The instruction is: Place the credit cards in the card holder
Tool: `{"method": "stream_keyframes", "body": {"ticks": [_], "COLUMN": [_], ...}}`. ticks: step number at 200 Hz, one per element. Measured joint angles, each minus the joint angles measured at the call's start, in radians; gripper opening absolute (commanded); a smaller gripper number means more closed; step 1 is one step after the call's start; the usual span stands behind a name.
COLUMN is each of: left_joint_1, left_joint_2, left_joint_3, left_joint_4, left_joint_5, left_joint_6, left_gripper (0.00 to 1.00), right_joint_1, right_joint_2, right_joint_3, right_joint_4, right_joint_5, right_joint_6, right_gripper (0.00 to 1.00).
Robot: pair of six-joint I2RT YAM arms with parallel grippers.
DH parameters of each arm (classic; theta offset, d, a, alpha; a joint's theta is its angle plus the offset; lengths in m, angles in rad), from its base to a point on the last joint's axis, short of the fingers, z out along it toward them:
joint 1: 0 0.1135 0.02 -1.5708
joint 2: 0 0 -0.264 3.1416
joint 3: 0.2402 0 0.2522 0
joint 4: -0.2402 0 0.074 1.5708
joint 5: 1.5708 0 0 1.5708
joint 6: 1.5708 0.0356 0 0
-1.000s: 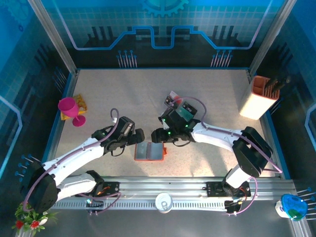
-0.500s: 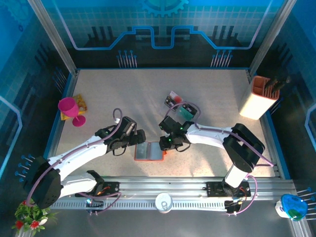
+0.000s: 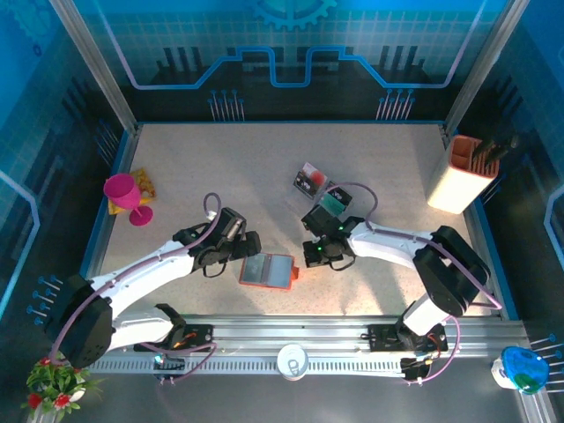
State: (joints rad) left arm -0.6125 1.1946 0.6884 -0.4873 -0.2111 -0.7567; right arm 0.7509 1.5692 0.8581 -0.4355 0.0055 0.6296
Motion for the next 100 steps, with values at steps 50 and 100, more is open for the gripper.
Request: {"method": "stream_keyframes", "body": {"ticks": [50,100], "left_joint_1": [0.000,0.000], "left_joint_2": [0.005,0.013], "left_joint_3": [0.000,0.000], "left_joint_4": [0.007,0.008], "left_joint_5": [0.003,0.008], "left_joint_6": [0.000,0.000], "left_gripper": [0.99,0.99], "right_joint_1": [-0.063,-0.002], "right_joint_2": [-0.051,-0.071], "right_joint_3": [-0.008,-0.006], "right_joint_4": [-0.023,-0.026], "right_joint_5": [0.003,-0.035], "right_joint_6": [-0.040,-0.031], "right_gripper": [0.27,0.60]}}
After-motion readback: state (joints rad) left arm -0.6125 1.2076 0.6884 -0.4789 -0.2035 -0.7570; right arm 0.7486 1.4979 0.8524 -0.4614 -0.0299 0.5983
